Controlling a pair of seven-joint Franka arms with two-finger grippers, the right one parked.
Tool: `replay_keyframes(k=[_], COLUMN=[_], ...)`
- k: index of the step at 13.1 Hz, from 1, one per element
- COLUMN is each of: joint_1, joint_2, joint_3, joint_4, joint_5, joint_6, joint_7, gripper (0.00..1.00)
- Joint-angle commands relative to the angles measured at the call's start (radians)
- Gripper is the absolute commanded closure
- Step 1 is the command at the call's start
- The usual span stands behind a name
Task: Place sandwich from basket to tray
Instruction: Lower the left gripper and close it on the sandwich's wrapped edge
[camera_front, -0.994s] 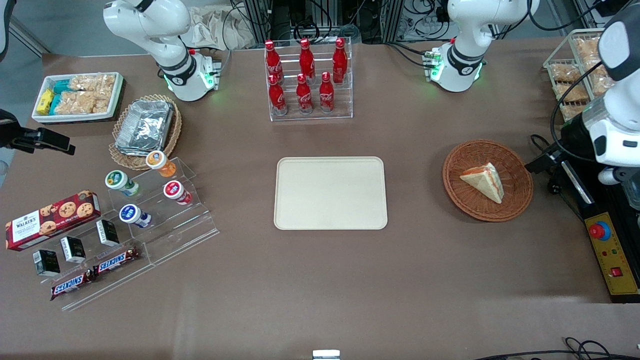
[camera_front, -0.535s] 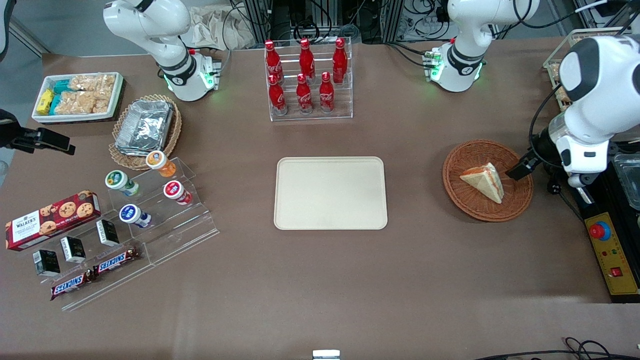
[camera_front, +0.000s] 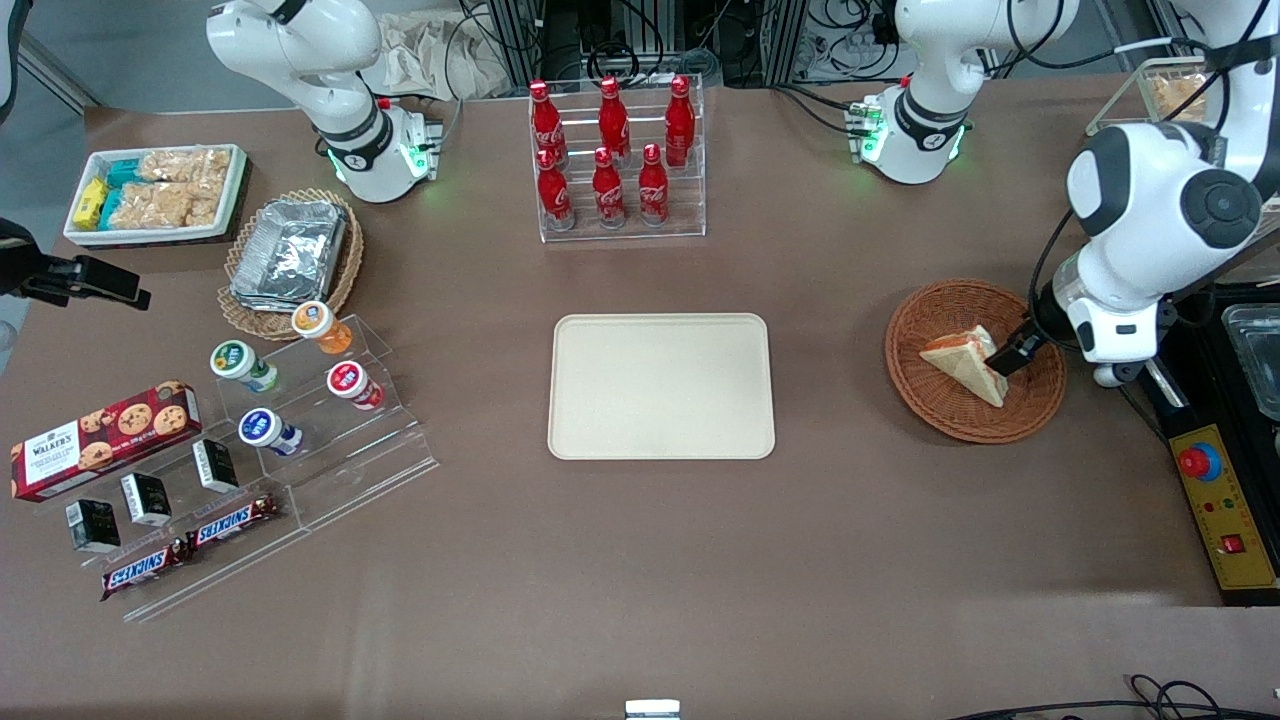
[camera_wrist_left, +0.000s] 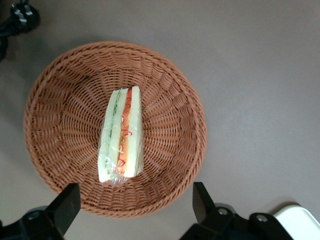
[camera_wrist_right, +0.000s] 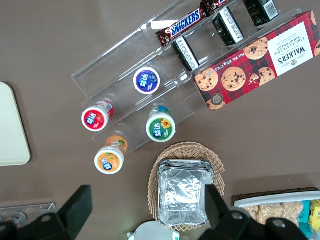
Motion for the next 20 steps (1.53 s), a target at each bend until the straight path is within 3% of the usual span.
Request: replay_keyframes(k=[1,5,17,18,19,20], joint_1=[-0.001,0.004,0.039,0.039,0.039,0.039], joint_2=[0.002,0.012,0.097,0.104,0.107,0.110], joint_3=[0.002,0.009,0.007,0.007,0.007,0.007], joint_4=[-0.089,-0.192,-0.299,-0.298,-0.298,-0.298], joint_5=[0.002,0.002,-0.002,-0.002,-0.002,-0.004], joint_6=[0.100,0.217,0.416,0.418,0.425,0.432], joint_7=[-0.021,-0.019,-0.022,-0.022,-0.022,-0.022], gripper=[0.00,0.00,0.00,0.04,0.17,0.38])
